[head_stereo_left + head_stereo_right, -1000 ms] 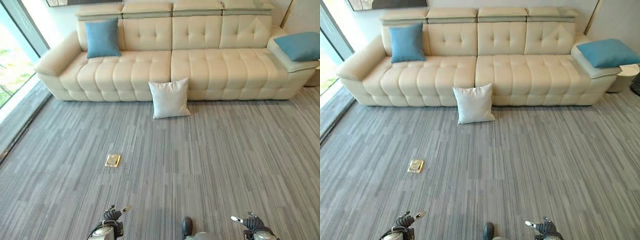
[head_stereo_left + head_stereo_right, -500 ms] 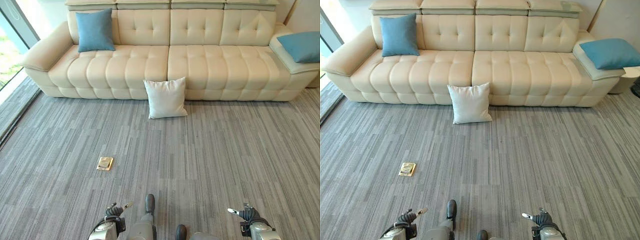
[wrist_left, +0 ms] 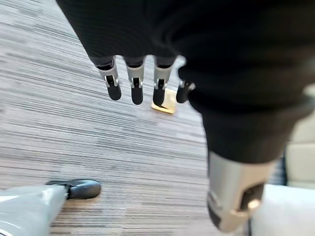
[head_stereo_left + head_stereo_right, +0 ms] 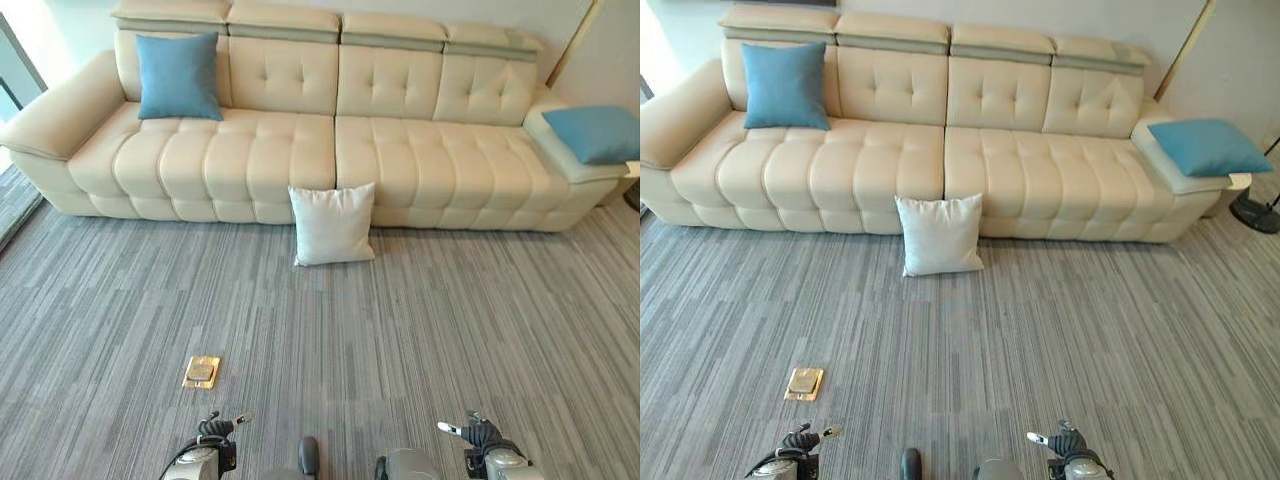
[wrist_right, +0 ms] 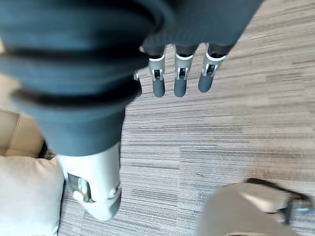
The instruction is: Pick up all the scattered cushions and arrange them neatly on the sofa.
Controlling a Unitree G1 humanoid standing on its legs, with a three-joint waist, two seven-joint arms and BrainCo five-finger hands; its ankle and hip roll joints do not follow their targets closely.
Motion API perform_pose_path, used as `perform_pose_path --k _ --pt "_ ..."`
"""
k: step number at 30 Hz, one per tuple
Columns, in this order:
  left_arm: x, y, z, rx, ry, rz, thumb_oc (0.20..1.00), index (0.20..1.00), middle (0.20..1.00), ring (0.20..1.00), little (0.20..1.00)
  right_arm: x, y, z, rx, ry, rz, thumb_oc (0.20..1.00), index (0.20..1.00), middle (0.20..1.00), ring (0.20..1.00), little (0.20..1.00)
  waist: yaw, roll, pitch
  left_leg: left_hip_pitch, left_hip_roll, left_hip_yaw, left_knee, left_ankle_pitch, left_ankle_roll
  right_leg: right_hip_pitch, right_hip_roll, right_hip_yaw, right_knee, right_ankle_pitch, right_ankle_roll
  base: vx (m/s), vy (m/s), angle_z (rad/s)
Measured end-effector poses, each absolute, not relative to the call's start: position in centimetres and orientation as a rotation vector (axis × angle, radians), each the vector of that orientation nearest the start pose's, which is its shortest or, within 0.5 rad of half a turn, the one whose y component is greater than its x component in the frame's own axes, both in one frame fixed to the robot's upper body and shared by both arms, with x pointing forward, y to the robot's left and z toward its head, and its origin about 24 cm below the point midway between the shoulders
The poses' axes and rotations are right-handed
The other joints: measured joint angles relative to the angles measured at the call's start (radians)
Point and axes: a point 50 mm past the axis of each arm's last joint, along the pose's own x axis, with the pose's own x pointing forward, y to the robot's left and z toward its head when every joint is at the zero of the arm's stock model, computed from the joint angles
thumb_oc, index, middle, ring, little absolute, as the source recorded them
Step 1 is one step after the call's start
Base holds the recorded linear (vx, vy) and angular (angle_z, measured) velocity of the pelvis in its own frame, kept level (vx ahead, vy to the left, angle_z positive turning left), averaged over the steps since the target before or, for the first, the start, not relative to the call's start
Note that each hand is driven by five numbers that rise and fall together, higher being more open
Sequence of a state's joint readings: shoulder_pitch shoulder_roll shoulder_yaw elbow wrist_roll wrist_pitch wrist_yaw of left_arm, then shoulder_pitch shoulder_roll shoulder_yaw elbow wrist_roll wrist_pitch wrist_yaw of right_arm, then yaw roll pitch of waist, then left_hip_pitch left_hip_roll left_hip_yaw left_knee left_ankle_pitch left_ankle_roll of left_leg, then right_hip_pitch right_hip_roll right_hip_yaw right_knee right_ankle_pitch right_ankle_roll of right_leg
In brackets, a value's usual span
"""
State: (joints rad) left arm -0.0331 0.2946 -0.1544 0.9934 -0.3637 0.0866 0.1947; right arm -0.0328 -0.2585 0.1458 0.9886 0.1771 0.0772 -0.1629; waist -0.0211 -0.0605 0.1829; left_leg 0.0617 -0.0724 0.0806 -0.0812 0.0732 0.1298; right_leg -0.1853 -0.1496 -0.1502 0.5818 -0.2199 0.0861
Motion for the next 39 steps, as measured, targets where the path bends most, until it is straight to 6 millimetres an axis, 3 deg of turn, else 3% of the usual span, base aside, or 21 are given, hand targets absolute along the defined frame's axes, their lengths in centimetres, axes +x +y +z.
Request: perform_pose_path --k 2,3,4,6,10,11,14,15,16,17,19,21,24,26,27,28,31,33,35,38,39 --pt "14.2 24.6 -13.7 0.104 1.046 0.355 1.000 1.000 1.000 1.000 1.000 14.7 -23.5 -13.7 -0.232 1.021 -0.234 1.000 1.000 1.000 1.000 1.000 0.005 0.015 0.011 0.022 0.018 0.017 0.000 -0.035 -0.019 -0.007 0.030 -0.035 -0.210 0.027 0.007 0.30 -0.057 -0.27" --pt "14.1 24.6 -13.7 0.105 1.049 0.356 1.000 1.000 1.000 1.000 1.000 14.8 -23.4 -13.7 -0.230 1.016 -0.233 1.000 1.000 1.000 1.000 1.000 0.001 0.020 0.016 0.035 0.025 0.031 0.000 -0.057 -0.025 -0.012 0.056 -0.037 -0.353 0.081 0.007 0.32 -0.080 -0.48" --pt "14.1 24.8 -13.6 0.104 1.047 0.361 1.000 1.000 1.000 1.000 1.000 15.4 -23.2 -13.5 -0.228 0.998 -0.229 1.000 1.000 1.000 1.000 1.000 0.007 0.019 0.019 0.042 0.021 0.043 -0.006 -0.058 -0.021 -0.011 0.064 -0.026 -0.454 0.138 0.028 0.33 -0.093 -0.29" --pt "14.7 24.6 -13.4 0.099 1.029 0.357 1.000 1.000 1.000 1.000 1.000 14.8 -23.4 -13.7 -0.226 1.016 -0.243 1.000 1.000 1.000 1.000 1.000 -0.011 0.007 0.023 0.069 0.011 0.045 -0.004 -0.100 -0.026 -0.023 0.077 -0.001 -0.572 0.209 0.042 0.37 -0.123 -0.15" --pt "14.9 24.6 -13.3 0.074 1.015 0.372 1.000 1.000 1.000 1.000 1.000 13.4 -24.1 -14.1 -0.215 1.066 -0.283 1.000 1.000 1.000 1.000 1.000 -0.020 0.003 0.021 0.120 0.007 0.040 -0.001 -0.149 -0.047 -0.019 0.075 -0.037 -0.646 0.277 0.040 0.54 -0.194 -0.02" --pt "14.8 24.5 -13.3 0.067 1.014 0.376 1.000 1.000 1.000 1.000 1.000 12.4 -24.4 -14.4 -0.219 1.095 -0.291 1.000 1.000 1.000 1.000 1.000 -0.031 0.005 0.016 0.154 0.013 0.031 -0.005 -0.175 -0.058 0.011 0.076 -0.045 -0.644 0.303 0.017 0.57 -0.234 0.14" --pt "14.5 23.6 -13.6 0.030 1.012 0.372 1.000 1.000 1.000 1.000 1.000 11.3 -25.3 -14.5 -0.239 1.129 -0.308 1.000 1.000 1.000 1.000 1.000 -0.046 0.060 -0.003 0.192 0.074 0.002 0.037 -0.213 -0.125 0.076 0.127 -0.060 -0.653 0.385 -0.035 0.52 -0.263 0.31" --pt "14.6 23.5 -13.6 0.019 1.001 0.374 1.000 1.000 1.000 1.000 1.000 11.1 -25.3 -14.6 -0.239 1.133 -0.309 1.000 1.000 1.000 1.000 1.000 -0.048 0.055 -0.005 0.193 0.077 -0.007 0.084 -0.217 -0.144 0.101 0.125 -0.069 -0.658 0.431 -0.064 0.41 -0.260 0.55" --pt "14.6 23.2 -13.7 -0.002 0.999 0.378 1.000 1.000 1.000 1.000 1.000 11.1 -25.5 -14.6 -0.235 1.140 -0.318 1.000 1.000 1.000 1.000 1.000 -0.047 0.055 -0.004 0.162 0.087 -0.012 0.199 -0.240 -0.178 0.135 0.132 -0.073 -0.671 0.416 -0.094 0.33 -0.233 0.21" --pt "14.2 22.8 -13.9 -0.026 1.009 0.383 1.000 1.000 1.000 1.000 1.000 11.0 -25.7 -14.5 -0.239 1.139 -0.322 1.000 1.000 1.000 1.000 1.000 -0.044 0.047 -0.013 0.117 0.087 -0.007 0.346 -0.243 -0.187 0.160 0.130 -0.069 -0.671 0.412 -0.112 0.34 -0.238 0.01" --pt "13.2 21.8 -14.5 -0.053 1.046 0.376 1.000 1.000 1.000 1.000 1.000 12.1 -26.8 -13.9 -0.260 1.102 -0.336 1.000 1.000 1.000 1.000 1.000 -0.036 0.072 -0.024 0.006 0.115 -0.014 0.636 -0.231 -0.240 0.207 0.151 -0.070 -0.664 0.388 -0.172 0.39 -0.267 -0.17" --pt "13.3 21.7 -14.5 -0.056 1.044 0.374 1.000 1.000 1.000 1.000 1.000 13.1 -27.2 -13.4 -0.271 1.078 -0.339 1.000 1.000 1.000 1.000 1.000 -0.026 0.081 -0.024 -0.062 0.132 -0.011 0.726 -0.224 -0.251 0.233 0.162 -0.061 -0.664 0.360 -0.209 0.31 -0.180 -0.10" --pt "14.3 21.7 -14.1 -0.059 1.011 0.369 1.000 1.000 1.000 1.000 1.000 13.8 -27.0 -13.2 -0.266 1.063 -0.337 1.000 1.000 1.000 1.000 1.000 -0.015 0.055 -0.006 -0.123 0.122 -0.011 0.655 -0.224 -0.248 0.264 0.159 -0.060 -0.664 0.332 -0.229 0.19 -0.060 -0.02" --pt "14.5 21.7 -14.0 -0.057 1.008 0.366 1.000 1.000 1.000 1.000 1.000 14.2 -26.8 -13.1 -0.275 1.053 -0.325 1.000 1.000 1.000 1.000 1.000 -0.018 0.035 0.006 -0.143 0.101 -0.013 0.476 -0.218 -0.235 0.288 0.159 -0.068 -0.664 0.316 -0.229 0.28 -0.024 -0.04" --pt "14.7 21.7 -13.9 -0.056 1.003 0.361 1.000 1.000 1.000 1.000 1.000 14.2 -26.9 -13.1 -0.281 1.053 -0.323 1.000 1.000 1.000 1.000 1.000 -0.023 0.037 0.012 -0.146 0.101 -0.010 0.396 -0.198 -0.215 0.291 0.161 -0.073 -0.664 0.312 -0.223 0.36 -0.009 0.19" --pt "14.7 21.8 -13.9 -0.051 1.007 0.360 1.000 1.000 1.000 1.000 1.000 14.2 -26.7 -13.2 -0.283 1.056 -0.322 1.000 1.000 1.000 1.000 1.000 -0.027 0.029 0.021 -0.166 0.096 -0.018 0.290 -0.162 -0.210 0.312 0.163 -0.079 -0.672 0.271 -0.196 0.60 0.004 0.30" --pt "14.6 21.7 -14.0 -0.053 1.015 0.360 1.000 1.000 1.000 1.000 1.000 13.2 -26.8 -13.5 -0.301 1.092 -0.321 1.000 1.000 1.000 1.000 1.000 -0.026 0.031 0.033 -0.148 0.083 -0.053 0.003 -0.035 -0.228 0.335 0.179 -0.098 -0.673 0.241 -0.170 0.32 0.023 0.26" --pt "14.4 21.8 -14.1 -0.051 1.029 0.363 1.000 1.000 1.000 1.000 1.000 13.1 -27.0 -13.5 -0.302 1.092 -0.325 1.000 1.000 1.000 1.000 1.000 -0.016 0.051 0.051 -0.179 0.087 -0.073 -0.011 0.017 -0.234 0.360 0.195 -0.096 -0.673 0.231 -0.178 0.38 0.076 0.04" --pt "13.8 21.9 -14.4 -0.047 1.054 0.371 1.000 1.000 1.000 1.000 1.000 13.2 -26.9 -13.5 -0.301 1.089 -0.322 1.000 1.000 1.000 1.000 1.000 -0.014 0.060 0.052 -0.194 0.084 -0.071 -0.011 0.033 -0.233 0.380 0.198 -0.092 -0.673 0.207 -0.185 0.49 0.134 -0.08" --pt "12.3 22.1 -14.9 -0.043 1.102 0.384 1.000 1.000 1.000 1.000 1.000 13.3 -27.0 -13.5 -0.301 1.086 -0.323 1.000 1.000 1.000 1.000 1.000 0.000 0.079 0.039 -0.198 0.094 -0.071 -0.005 0.040 -0.235 0.409 0.197 -0.052 -0.672 0.179 -0.168 0.54 0.205 -0.35" --pt "12.0 22.3 -15.0 -0.045 1.111 0.395 1.000 1.000 1.000 1.000 1.000 13.1 -26.9 -13.6 -0.300 1.093 -0.319 1.000 1.000 1.000 1.000 1.000 0.005 0.079 0.037 -0.177 0.087 -0.069 -0.005 0.056 -0.205 0.432 0.187 -0.022 -0.671 0.152 -0.138 0.82 0.335 -0.56"
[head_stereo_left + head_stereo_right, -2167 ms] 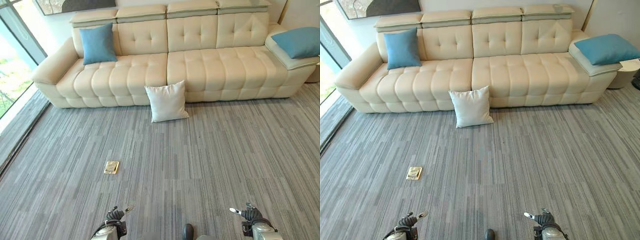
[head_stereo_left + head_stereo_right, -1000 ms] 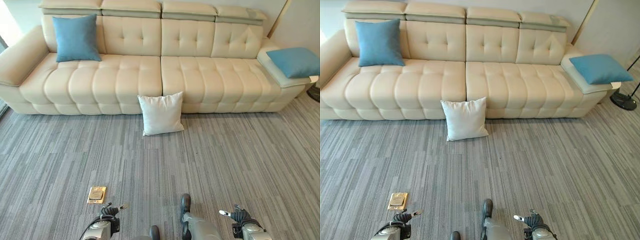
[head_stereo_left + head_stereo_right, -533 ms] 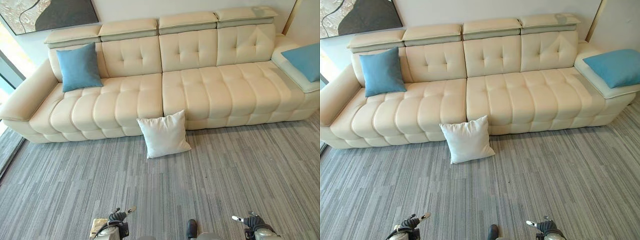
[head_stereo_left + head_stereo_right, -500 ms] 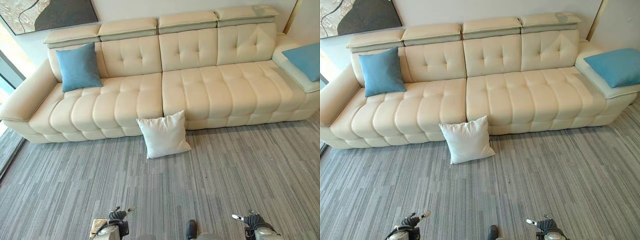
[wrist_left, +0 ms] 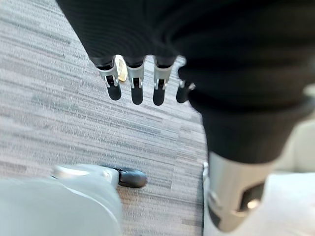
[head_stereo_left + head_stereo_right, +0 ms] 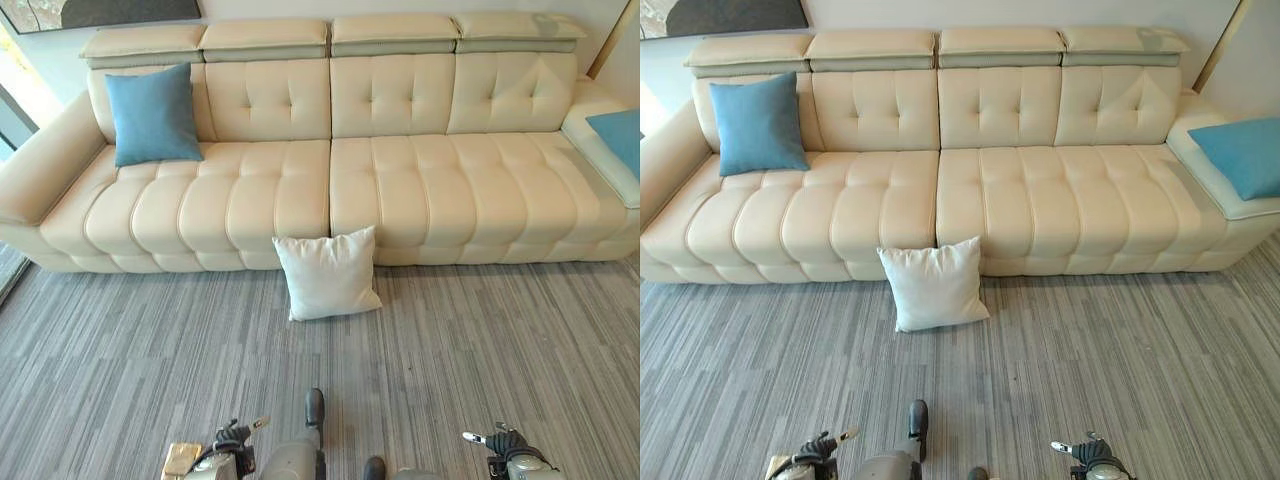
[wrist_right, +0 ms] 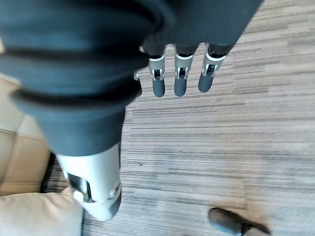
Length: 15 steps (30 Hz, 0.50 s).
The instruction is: Pick up all the scattered cushions and arrange them neatly on the sofa.
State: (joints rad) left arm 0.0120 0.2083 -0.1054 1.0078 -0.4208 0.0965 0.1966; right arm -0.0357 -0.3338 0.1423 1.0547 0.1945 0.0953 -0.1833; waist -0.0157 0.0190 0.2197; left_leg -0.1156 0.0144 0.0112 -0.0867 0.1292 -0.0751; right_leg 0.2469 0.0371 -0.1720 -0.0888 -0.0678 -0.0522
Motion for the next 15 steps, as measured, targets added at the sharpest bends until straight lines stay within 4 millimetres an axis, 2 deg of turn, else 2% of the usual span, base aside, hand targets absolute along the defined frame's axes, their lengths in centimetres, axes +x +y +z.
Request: perform_pose_path --k 1,2,3,4,5,6,7,8,9,10,12,13,14,15 --pt "11.7 22.4 -15.1 -0.041 1.118 0.400 1.000 1.000 1.000 1.000 1.000 13.0 -26.6 -13.7 -0.296 1.097 -0.311 1.000 1.000 1.000 1.000 1.000 0.004 -0.003 -0.012 0.015 -0.012 0.003 0.001 0.017 0.023 0.013 -0.017 0.010 0.009 -0.009 0.003 0.59 0.256 -0.58" --pt "11.3 22.8 -15.2 -0.031 1.138 0.411 1.000 1.000 1.000 1.000 1.000 12.7 -26.2 -14.0 -0.286 1.112 -0.296 1.000 1.000 1.000 1.000 1.000 0.004 -0.032 -0.030 0.048 -0.049 0.031 0.004 -0.005 0.072 0.017 -0.064 0.019 0.055 -0.047 0.039 0.49 0.241 -0.43" --pt "11.0 22.9 -15.3 -0.026 1.150 0.412 1.000 1.000 1.000 1.000 1.000 12.2 -26.1 -14.2 -0.281 1.127 -0.291 1.000 1.000 1.000 1.000 1.000 -0.001 -0.037 -0.043 0.074 -0.061 0.049 -0.003 -0.014 0.099 -0.007 -0.077 0.025 0.170 -0.080 0.077 0.40 0.233 -0.36" --pt "11.1 23.0 -15.3 -0.024 1.146 0.409 1.000 1.000 1.000 1.000 1.000 11.9 -25.9 -14.3 -0.278 1.130 -0.282 1.000 1.000 1.000 1.000 1.000 -0.003 -0.032 -0.046 0.097 -0.060 0.057 -0.002 -0.003 0.119 -0.047 -0.088 0.029 0.311 -0.104 0.097 0.34 0.237 -0.28" --pt "11.2 23.1 -15.2 -0.016 1.139 0.407 1.000 1.000 1.000 1.000 1.000 12.0 -25.6 -14.3 -0.284 1.127 -0.263 1.000 1.000 1.000 1.000 1.000 -0.003 -0.032 -0.049 0.117 -0.056 0.068 0.002 -0.011 0.131 -0.128 -0.101 0.049 0.496 -0.115 0.115 0.19 0.146 -0.27" --pt "11.4 24.0 -14.8 0.014 1.123 0.412 1.000 1.000 1.000 1.000 1.000 12.2 -24.5 -14.5 -0.287 1.117 -0.216 1.000 1.000 1.000 1.000 1.000 -0.004 -0.046 -0.058 0.139 -0.071 0.070 0.012 -0.023 0.152 -0.331 -0.144 0.074 0.883 -0.088 0.145 0.32 0.254 -0.06" --pt "11.7 24.9 -14.5 0.036 1.113 0.423 1.000 1.000 1.000 1.000 1.000 11.8 -23.8 -14.8 -0.276 1.126 -0.201 1.000 1.000 1.000 1.000 1.000 -0.016 -0.088 -0.078 0.150 -0.098 0.081 0.007 -0.014 0.168 -0.412 -0.182 0.077 1.020 -0.089 0.166 0.32 0.215 0.20" --pt "12.2 25.3 -14.2 0.042 1.096 0.429 1.000 1.000 1.000 1.000 1.000 11.4 -23.5 -14.9 -0.269 1.138 -0.195 1.000 1.000 1.000 1.000 1.000 -0.020 -0.101 -0.080 0.167 -0.123 0.063 0.015 -0.060 0.205 -0.462 -0.198 0.097 1.030 -0.097 0.177 0.45 0.240 0.29" --pt "12.7 25.5 -14.0 0.050 1.081 0.427 1.000 1.000 1.000 1.000 1.000 11.7 -23.4 -14.9 -0.264 1.129 -0.196 1.000 1.000 1.000 1.000 1.000 -0.011 -0.123 -0.075 0.189 -0.144 0.071 0.020 -0.049 0.214 -0.498 -0.223 0.103 1.051 -0.106 0.161 0.35 0.089 0.24" --pt "13.3 25.2 -13.9 0.050 1.076 0.415 1.000 1.000 1.000 1.000 1.000 11.7 -23.6 -14.9 -0.260 1.130 -0.206 1.000 1.000 1.000 1.000 1.000 -0.017 -0.111 -0.064 0.219 -0.145 0.059 0.014 -0.062 0.219 -0.516 -0.217 0.083 0.994 -0.125 0.143 0.38 0.041 0.26" --pt "14.1 24.9 -13.7 0.047 1.056 0.403 1.000 1.000 1.000 1.000 1.000 12.3 -23.7 -14.7 -0.264 1.122 -0.206 1.000 1.000 1.000 1.000 1.000 -0.020 -0.082 -0.042 0.258 -0.136 0.056 0.008 -0.073 0.206 -0.523 -0.197 0.044 0.846 -0.128 0.144 0.35 -0.014 0.39" --pt "14.5 24.7 -13.6 0.041 1.041 0.396 1.000 1.000 1.000 1.000 1.000 12.6 -23.9 -14.6 -0.265 1.115 -0.215 1.000 1.000 1.000 1.000 1.000 -0.021 -0.056 -0.040 0.262 -0.119 0.060 0.008 -0.100 0.200 -0.504 -0.180 0.003 0.717 -0.121 0.141 0.32 -0.069 0.18" --pt "14.9 24.7 -13.4 0.041 1.024 0.393 1.000 1.000 1.000 1.000 1.000 12.6 -23.9 -14.6 -0.265 1.116 -0.215 1.000 1.000 1.000 1.000 1.000 -0.015 -0.056 -0.033 0.275 -0.120 0.069 0.008 -0.104 0.194 -0.511 -0.171 -0.004 0.639 -0.114 0.138 0.23 -0.064 -0.18" --pt "14.6 25.0 -13.4 0.041 1.026 0.402 1.000 1.000 1.000 1.000 1.000 13.6 -23.9 -14.3 -0.265 1.087 -0.214 1.000 1.000 1.000 1.000 1.000 -0.004 -0.052 -0.028 0.282 -0.116 0.089 0.007 -0.117 0.182 -0.509 -0.138 0.015 0.481 -0.086 0.143 0.37 -0.124 -0.33"
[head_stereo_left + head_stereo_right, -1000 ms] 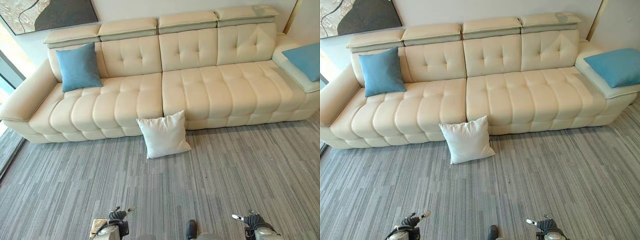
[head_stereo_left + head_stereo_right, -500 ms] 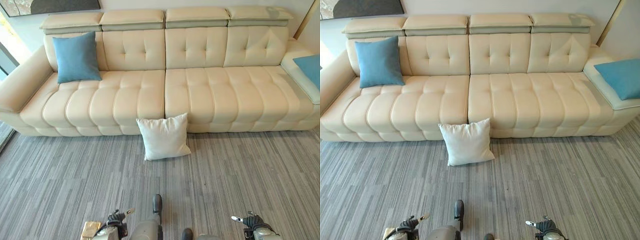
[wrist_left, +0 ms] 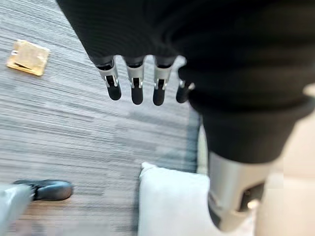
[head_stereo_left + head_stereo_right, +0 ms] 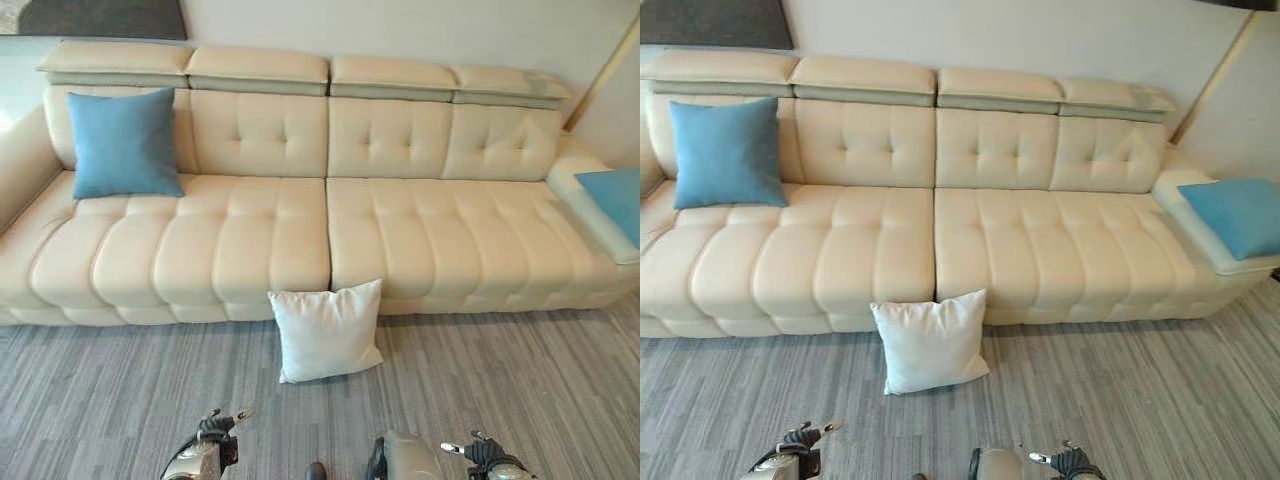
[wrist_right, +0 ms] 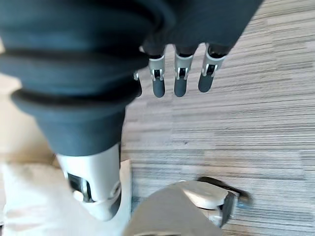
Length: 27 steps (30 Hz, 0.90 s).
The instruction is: Pick up all the scattered cushions and arrange them neatly on the sofa.
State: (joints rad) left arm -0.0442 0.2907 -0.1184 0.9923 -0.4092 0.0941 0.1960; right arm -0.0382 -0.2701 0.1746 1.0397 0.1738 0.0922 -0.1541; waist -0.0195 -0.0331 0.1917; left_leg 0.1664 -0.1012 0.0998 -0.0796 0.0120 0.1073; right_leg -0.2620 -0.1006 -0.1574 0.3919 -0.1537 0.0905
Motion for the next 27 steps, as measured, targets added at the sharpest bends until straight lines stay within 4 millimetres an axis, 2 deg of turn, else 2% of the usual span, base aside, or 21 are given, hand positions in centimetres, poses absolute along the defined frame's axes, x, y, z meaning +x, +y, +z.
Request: perform_pose_path --k 1,2,3,4,6,8,9,11,12,13,14,15,16,17,19,20,22,23,24,25,27 --pt "14.6 25.0 -13.4 0.042 1.028 0.404 1.000 1.000 1.000 1.000 1.000 14.0 -23.9 -14.1 -0.262 1.071 -0.217 1.000 1.000 1.000 1.000 1.000 0.000 0.006 0.004 0.005 0.000 0.000 0.000 -0.007 -0.011 0.002 0.017 0.002 -0.086 0.029 -0.001 0.40 -0.140 -0.22" --pt "14.6 25.0 -13.4 0.047 1.029 0.399 1.000 1.000 1.000 1.000 1.000 14.4 -24.0 -13.9 -0.256 1.059 -0.224 1.000 1.000 1.000 1.000 1.000 -0.004 0.012 0.010 0.014 0.005 -0.001 0.000 -0.030 -0.040 0.014 0.038 0.018 -0.182 0.055 0.012 0.68 -0.271 -0.06" --pt "14.9 25.0 -13.2 0.075 1.017 0.382 1.000 1.000 1.000 1.000 1.000 14.0 -24.2 -14.0 -0.244 1.075 -0.245 1.000 1.000 1.000 1.000 1.000 -0.003 0.013 0.011 0.025 0.001 -0.005 0.000 -0.046 -0.048 0.033 0.058 0.017 -0.313 0.109 0.016 0.42 -0.181 0.03" --pt "15.0 25.0 -13.2 0.079 1.013 0.381 1.000 1.000 1.000 1.000 1.000 14.1 -24.3 -14.0 -0.246 1.070 -0.249 1.000 1.000 1.000 1.000 1.000 -0.002 0.013 0.013 0.031 -0.004 -0.011 0.000 -0.048 -0.045 0.036 0.058 0.011 -0.343 0.138 0.011 0.44 -0.201 0.14" --pt "15.1 24.6 -13.2 0.077 1.010 0.364 1.000 1.000 1.000 1.000 1.000 13.0 -24.5 -14.3 -0.249 1.100 -0.257 1.000 1.000 1.000 1.000 1.000 -0.019 0.011 0.010 0.066 -0.006 -0.029 0.000 -0.077 -0.038 0.076 0.058 -0.013 -0.341 0.172 -0.015 0.38 -0.191 0.29" --pt "14.2 24.2 -13.6 0.065 1.022 0.353 1.000 1.000 1.000 1.000 1.000 11.9 -24.7 -14.6 -0.250 1.134 -0.263 1.000 1.000 1.000 1.000 1.000 -0.019 0.020 -0.005 0.100 0.007 -0.040 0.005 -0.113 -0.073 0.124 0.073 -0.017 -0.354 0.210 -0.044 0.38 -0.262 0.11" --pt "13.8 24.1 -13.7 0.061 1.028 0.346 1.000 1.000 1.000 1.000 1.000 11.8 -24.7 -14.7 -0.250 1.136 -0.264 1.000 1.000 1.000 1.000 1.000 -0.021 0.028 -0.014 0.099 0.023 -0.048 0.037 -0.138 -0.110 0.145 0.083 -0.035 -0.368 0.220 -0.058 0.27 -0.281 0.16" --pt "14.2 23.9 -13.6 0.057 1.019 0.335 1.000 1.000 1.000 1.000 1.000 11.8 -24.6 -14.7 -0.247 1.134 -0.260 1.000 1.000 1.000 1.000 1.000 -0.020 -0.004 -0.011 0.013 0.018 -0.033 0.256 -0.158 -0.138 0.192 0.075 -0.035 -0.431 0.234 -0.077 0.16 -0.220 0.22" --pt "14.1 23.4 -13.6 0.052 1.014 0.322 1.000 1.000 1.000 1.000 1.000 11.8 -25.1 -14.5 -0.261 1.129 -0.267 1.000 1.000 1.000 1.000 1.000 -0.007 -0.010 -0.011 -0.057 0.015 -0.031 0.417 -0.166 -0.143 0.234 0.072 -0.026 -0.472 0.251 -0.098 0.14 -0.177 -0.04" --pt "14.0 23.2 -13.7 0.053 1.016 0.312 1.000 1.000 1.000 1.000 1.000 12.1 -25.5 -14.3 -0.274 1.119 -0.269 1.000 1.000 1.000 1.000 1.000 0.005 -0.011 -0.008 -0.091 0.016 -0.036 0.493 -0.173 -0.154 0.247 0.073 -0.019 -0.478 0.272 -0.129 0.15 -0.159 -0.23" --pt "13.7 22.8 -13.9 0.048 1.026 0.306 1.000 1.000 1.000 1.000 1.000 12.6 -26.2 -13.9 -0.296 1.104 -0.277 1.000 1.000 1.000 1.000 1.000 0.008 0.001 0.000 -0.129 0.035 -0.047 0.605 -0.188 -0.177 0.262 0.087 -0.018 -0.479 0.300 -0.179 0.17 -0.147 -0.28" --pt "13.4 22.4 -14.1 0.034 1.036 0.304 1.000 1.000 1.000 1.000 1.000 13.2 -26.8 -13.5 -0.312 1.087 -0.287 1.000 1.000 1.000 1.000 1.000 0.004 0.026 0.003 -0.155 0.056 -0.051 0.679 -0.192 -0.183 0.278 0.108 -0.011 -0.480 0.285 -0.197 0.17 -0.107 -0.19" --pt "13.4 22.3 -14.1 0.028 1.031 0.303 1.000 1.000 1.000 1.000 1.000 13.9 -26.8 -13.2 -0.313 1.062 -0.285 1.000 1.000 1.000 1.000 1.000 0.004 0.029 0.007 -0.170 0.065 -0.041 0.672 -0.193 -0.183 0.282 0.110 -0.011 -0.480 0.275 -0.208 0.20 -0.079 -0.10" --pt "13.6 22.3 -14.0 0.027 1.027 0.302 1.000 1.000 1.000 1.000 1.000 14.3 -26.7 -13.0 -0.312 1.044 -0.280 1.000 1.000 1.000 1.000 1.000 0.003 0.023 0.012 -0.169 0.069 -0.031 0.605 -0.193 -0.182 0.285 0.108 -0.010 -0.480 0.271 -0.213 0.22 -0.043 0.02" --pt "14.1 22.2 -13.8 0.024 1.011 0.296 1.000 1.000 1.000 1.000 1.000 14.9 -26.5 -12.8 -0.310 1.025 -0.274 1.000 1.000 1.000 1.000 1.000 -0.001 0.020 0.017 -0.158 0.084 -0.034 0.366 -0.187 -0.178 0.290 0.110 -0.017 -0.480 0.262 -0.204 0.20 0.000 0.08" --pt "14.5 22.1 -13.7 0.024 1.000 0.292 1.000 1.000 1.000 1.000 1.000 14.8 -26.6 -12.8 -0.310 1.027 -0.274 1.000 1.000 1.000 1.000 1.000 -0.004 0.021 0.021 -0.138 0.099 -0.035 0.201 -0.142 -0.180 0.298 0.114 -0.029 -0.480 0.262 -0.186 0.17 0.035 0.15" --pt "15.1 22.0 -13.5 0.025 0.986 0.287 1.000 1.000 1.000 1.000 1.000 14.8 -26.6 -12.8 -0.312 1.027 -0.275 1.000 1.000 1.000 1.000 1.000 -0.008 0.020 0.033 -0.133 0.118 -0.040 0.016 -0.045 -0.203 0.316 0.123 -0.047 -0.481 0.246 -0.170 0.20 0.076 0.19" --pt "15.3 22.0 -13.4 0.026 0.982 0.286 1.000 1.000 1.000 1.000 1.000 14.9 -26.6 -12.8 -0.312 1.028 -0.275 1.000 1.000 1.000 1.000 1.000 -0.013 0.026 0.043 -0.138 0.132 -0.034 -0.008 -0.001 -0.205 0.334 0.127 -0.058 -0.481 0.237 -0.171 0.20 0.110 0.16" --pt "15.4 22.0 -13.4 0.025 0.978 0.284 1.000 1.000 1.000 1.000 1.000 14.8 -26.6 -12.8 -0.312 1.031 -0.275 1.000 1.000 1.000 1.000 1.000 -0.020 0.025 0.045 -0.139 0.135 -0.031 -0.008 0.016 -0.204 0.336 0.133 -0.058 -0.481 0.227 -0.167 0.19 0.137 0.09" --pt "14.9 22.0 -13.6 0.027 0.994 0.288 1.000 1.000 1.000 1.000 1.000 14.8 -26.5 -12.9 -0.311 1.031 -0.275 1.000 1.000 1.000 1.000 1.000 -0.023 0.027 0.044 -0.132 0.146 -0.031 -0.008 0.035 -0.199 0.351 0.140 -0.057 -0.481 0.207 -0.180 0.18 0.170 0.00" --pt "14.5 22.1 -13.8 0.030 1.014 0.292 1.000 1.000 1.000 1.000 1.000 14.4 -26.6 -13.0 -0.313 1.040 -0.277 1.000 1.000 1.000 1.000 1.000 -0.024 0.031 0.041 -0.128 0.148 -0.034 -0.008 0.038 -0.203 0.362 0.145 -0.056 -0.481 0.198 -0.186 0.12 0.131 -0.02"
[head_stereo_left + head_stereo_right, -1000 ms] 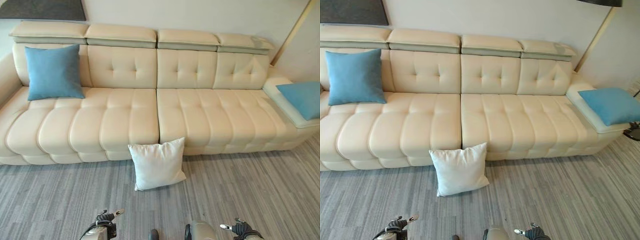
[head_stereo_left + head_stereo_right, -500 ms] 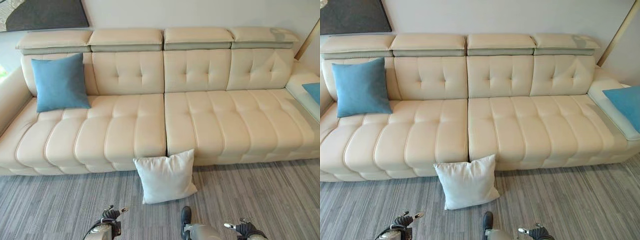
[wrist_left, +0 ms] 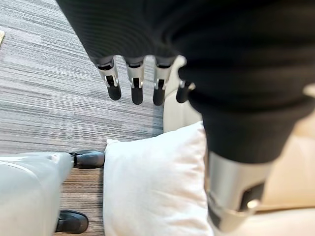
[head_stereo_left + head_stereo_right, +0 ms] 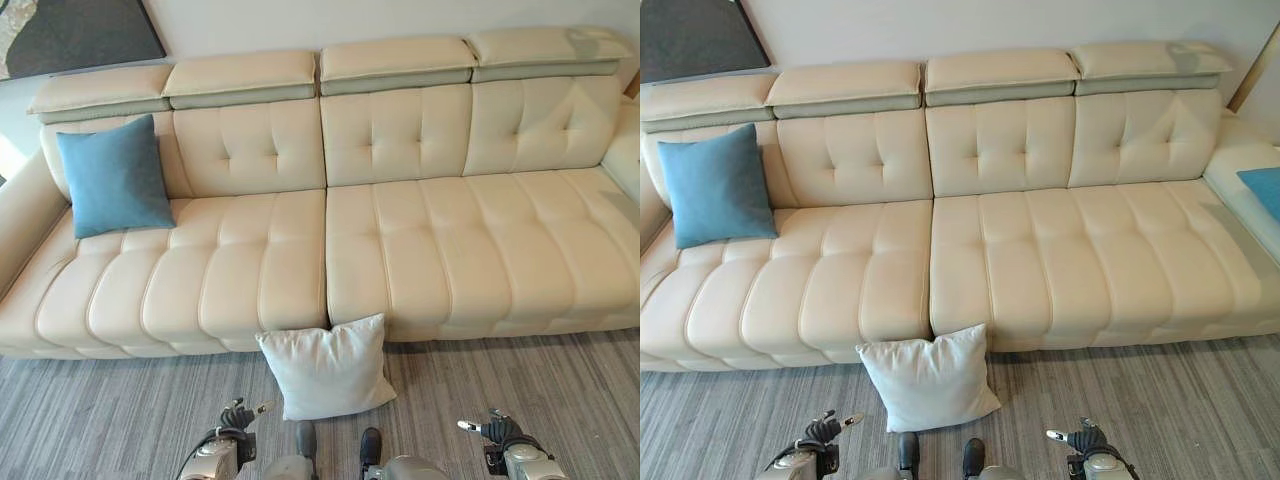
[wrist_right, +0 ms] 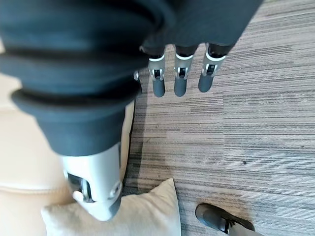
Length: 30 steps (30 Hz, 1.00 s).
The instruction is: Pick up all the scattered cushions and arrange them neatly on the sofa.
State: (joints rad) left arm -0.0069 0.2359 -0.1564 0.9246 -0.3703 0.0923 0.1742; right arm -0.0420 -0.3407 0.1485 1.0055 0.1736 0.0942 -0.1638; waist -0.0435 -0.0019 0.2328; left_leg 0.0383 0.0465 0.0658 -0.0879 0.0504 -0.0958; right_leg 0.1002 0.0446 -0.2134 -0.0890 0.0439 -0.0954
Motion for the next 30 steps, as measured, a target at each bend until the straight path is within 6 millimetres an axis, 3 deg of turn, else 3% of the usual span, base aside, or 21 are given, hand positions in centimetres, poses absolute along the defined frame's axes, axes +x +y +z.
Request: perform_pose_path --k 3,5,8,10,11,12,14,18,20,22,24,26,30 --pt "14.3 22.1 -13.9 0.031 1.019 0.291 1.000 1.000 1.000 1.000 1.000 14.3 -26.6 -13.0 -0.312 1.048 -0.278 1.000 1.000 1.000 1.000 1.000 -0.001 0.009 -0.005 0.020 0.000 -0.001 0.000 0.010 0.015 -0.001 0.004 0.009 0.001 0.010 0.019 0.14 0.202 -0.11" --pt "14.1 22.1 -14.0 0.030 1.026 0.292 1.000 1.000 1.000 1.000 1.000 14.4 -26.5 -13.1 -0.316 1.047 -0.272 1.000 1.000 1.000 1.000 1.000 0.001 0.018 -0.009 0.048 -0.010 0.001 -0.001 0.010 0.062 0.001 -0.001 0.030 0.007 0.020 0.037 0.11 0.284 -0.20" --pt "13.8 22.3 -14.2 0.037 1.046 0.299 1.000 1.000 1.000 1.000 1.000 14.4 -26.2 -13.1 -0.319 1.046 -0.260 1.000 1.000 1.000 1.000 1.000 0.003 0.014 -0.012 0.060 -0.032 0.025 0.000 0.007 0.103 -0.005 -0.025 0.049 0.026 0.023 0.056 -0.02 0.273 -0.19" --pt "13.8 22.7 -14.2 0.050 1.051 0.307 1.000 1.000 1.000 1.000 1.000 14.5 -26.0 -13.2 -0.314 1.046 -0.255 1.000 1.000 1.000 1.000 1.000 0.003 0.014 -0.010 0.065 -0.035 0.048 0.006 0.001 0.120 -0.056 -0.040 0.062 0.129 -0.004 0.093 -0.05 0.114 -0.21" --pt "13.7 22.9 -14.2 0.056 1.055 0.311 1.000 1.000 1.000 1.000 1.000 14.6 -25.9 -13.2 -0.314 1.047 -0.253 1.000 1.000 1.000 1.000 1.000 0.004 0.012 -0.009 0.065 -0.034 0.055 -0.001 -0.002 0.123 -0.075 -0.041 0.074 0.160 -0.006 0.096 0.02 0.054 -0.24" --pt "13.5 23.3 -14.2 0.066 1.066 0.322 1.000 1.000 1.000 1.000 1.000 15.0 -25.5 -13.2 -0.312 1.037 -0.245 1.000 1.000 1.000 1.000 1.000 0.005 0.013 -0.008 0.063 -0.031 0.059 0.003 -0.005 0.129 -0.099 -0.047 0.083 0.207 -0.033 0.124 0.04 0.017 -0.14" --pt "13.5 24.2 -14.2 0.088 1.084 0.346 1.000 1.000 1.000 1.000 1.000 14.6 -25.2 -13.5 -0.315 1.060 -0.239 1.000 1.000 1.000 1.000 1.000 0.013 -0.001 -0.012 0.053 -0.037 0.075 -0.001 -0.013 0.142 -0.128 -0.097 0.075 0.180 -0.069 0.146 0.05 -0.038 -0.26" --pt "13.4 26.2 -13.8 0.102 1.078 0.418 1.000 1.000 1.000 1.000 1.000 13.8 -25.0 -14.0 -0.349 1.103 -0.222 1.000 1.000 1.000 1.000 1.000 0.029 -0.045 -0.019 0.026 -0.040 0.071 -0.001 -0.017 0.136 -0.138 -0.168 0.077 0.054 -0.048 0.179 0.12 -0.111 0.00" --pt "13.0 27.0 -13.7 0.111 1.088 0.443 1.000 1.000 1.000 1.000 1.000 13.9 -25.1 -14.0 -0.375 1.108 -0.215 1.000 1.000 1.000 1.000 1.000 0.029 -0.063 -0.031 0.014 -0.038 0.066 -0.002 -0.018 0.126 -0.118 -0.170 0.071 0.001 0.018 0.190 0.06 -0.102 0.01" --pt "13.7 27.1 -13.5 0.118 1.075 0.447 1.000 1.000 1.000 1.000 1.000 15.0 -26.2 -13.3 -0.409 1.083 -0.245 1.000 1.000 1.000 1.000 1.000 0.023 -0.064 -0.028 -0.005 -0.030 0.053 -0.001 -0.005 0.105 -0.132 -0.160 0.067 0.000 0.085 0.166 -0.03 -0.069 0.19" --pt "14.6 27.0 -13.2 0.121 1.055 0.441 1.000 1.000 1.000 1.000 1.000 16.3 -27.0 -12.5 -0.435 1.049 -0.264 1.000 1.000 1.000 1.000 1.000 0.029 -0.049 -0.022 -0.038 -0.013 0.049 -0.001 0.002 0.084 -0.160 -0.143 0.058 0.000 0.090 0.161 -0.08 -0.038 0.11" --pt "17.0 26.9 -12.2 0.125 0.991 0.434 1.000 1.000 1.000 1.000 1.000 18.5 -27.8 -11.2 -0.458 0.984 -0.289 1.000 1.000 1.000 1.000 1.000 0.024 -0.037 -0.007 -0.093 -0.004 0.025 0.006 0.023 0.060 -0.210 -0.133 0.041 0.001 0.109 0.158 -0.11 -0.022 0.22" --pt "21.5 26.9 -9.9 0.118 0.857 0.452 1.000 1.000 1.000 1.000 1.000 23.6 -28.0 -8.0 -0.434 0.825 -0.333 1.000 1.000 1.000 1.000 1.000 0.026 -0.011 0.040 -0.255 0.001 0.006 0.055 0.046 0.059 -0.338 -0.128 0.015 0.007 0.128 0.143 -0.09 -0.016 0.19"
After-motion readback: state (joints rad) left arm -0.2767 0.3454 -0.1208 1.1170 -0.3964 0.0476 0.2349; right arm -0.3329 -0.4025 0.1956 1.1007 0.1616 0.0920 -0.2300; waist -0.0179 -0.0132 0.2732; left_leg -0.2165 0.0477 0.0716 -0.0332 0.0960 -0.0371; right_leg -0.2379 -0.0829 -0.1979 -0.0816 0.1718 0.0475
